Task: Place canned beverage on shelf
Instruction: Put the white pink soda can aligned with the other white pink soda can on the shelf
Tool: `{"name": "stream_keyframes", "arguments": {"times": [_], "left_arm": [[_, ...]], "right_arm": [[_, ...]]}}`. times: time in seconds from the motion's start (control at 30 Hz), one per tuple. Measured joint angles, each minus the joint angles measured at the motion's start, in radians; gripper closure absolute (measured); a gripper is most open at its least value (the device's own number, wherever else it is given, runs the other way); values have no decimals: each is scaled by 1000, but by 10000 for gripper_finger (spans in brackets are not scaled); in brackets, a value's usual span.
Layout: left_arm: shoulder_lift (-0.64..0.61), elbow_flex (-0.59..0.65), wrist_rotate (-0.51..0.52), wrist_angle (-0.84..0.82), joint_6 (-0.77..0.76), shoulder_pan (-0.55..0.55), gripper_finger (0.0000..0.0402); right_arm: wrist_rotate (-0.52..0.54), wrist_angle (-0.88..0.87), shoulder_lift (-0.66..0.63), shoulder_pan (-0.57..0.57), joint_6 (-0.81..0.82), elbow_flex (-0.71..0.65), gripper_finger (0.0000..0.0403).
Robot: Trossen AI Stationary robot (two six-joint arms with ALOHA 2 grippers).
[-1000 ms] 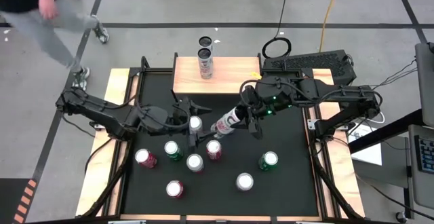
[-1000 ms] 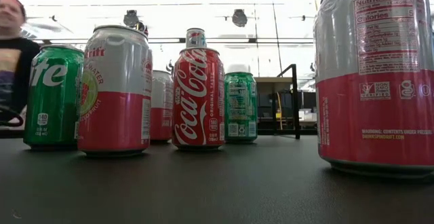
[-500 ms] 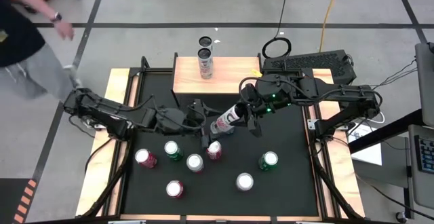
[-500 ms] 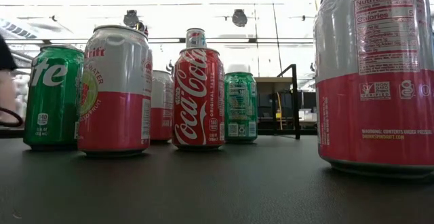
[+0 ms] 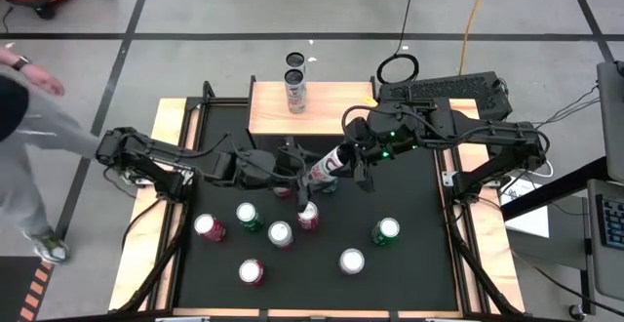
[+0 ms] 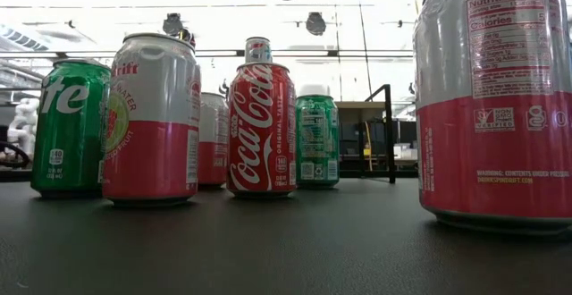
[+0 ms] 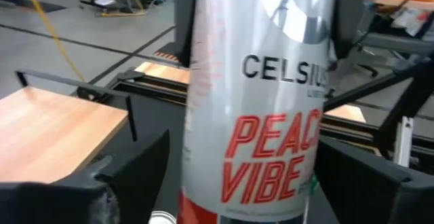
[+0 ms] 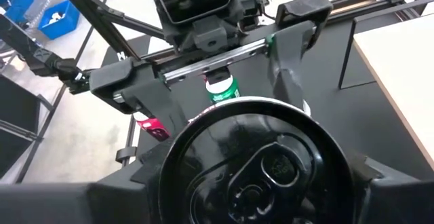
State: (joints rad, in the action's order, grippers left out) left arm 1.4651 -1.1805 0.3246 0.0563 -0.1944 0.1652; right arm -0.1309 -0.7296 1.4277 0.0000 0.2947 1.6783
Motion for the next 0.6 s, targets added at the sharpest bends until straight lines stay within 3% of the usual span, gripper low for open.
{"name": "stream_keyframes", "arguments": {"times": [0.3,0.6], "left_arm": [[0,0,-13,12,2,-1,141],[-2,0,-13,29,-9,0,152]], "right_arm": [[-2,2,0,-5,11,0,161],[0,-4,-1,-5,54,2,146]]}}
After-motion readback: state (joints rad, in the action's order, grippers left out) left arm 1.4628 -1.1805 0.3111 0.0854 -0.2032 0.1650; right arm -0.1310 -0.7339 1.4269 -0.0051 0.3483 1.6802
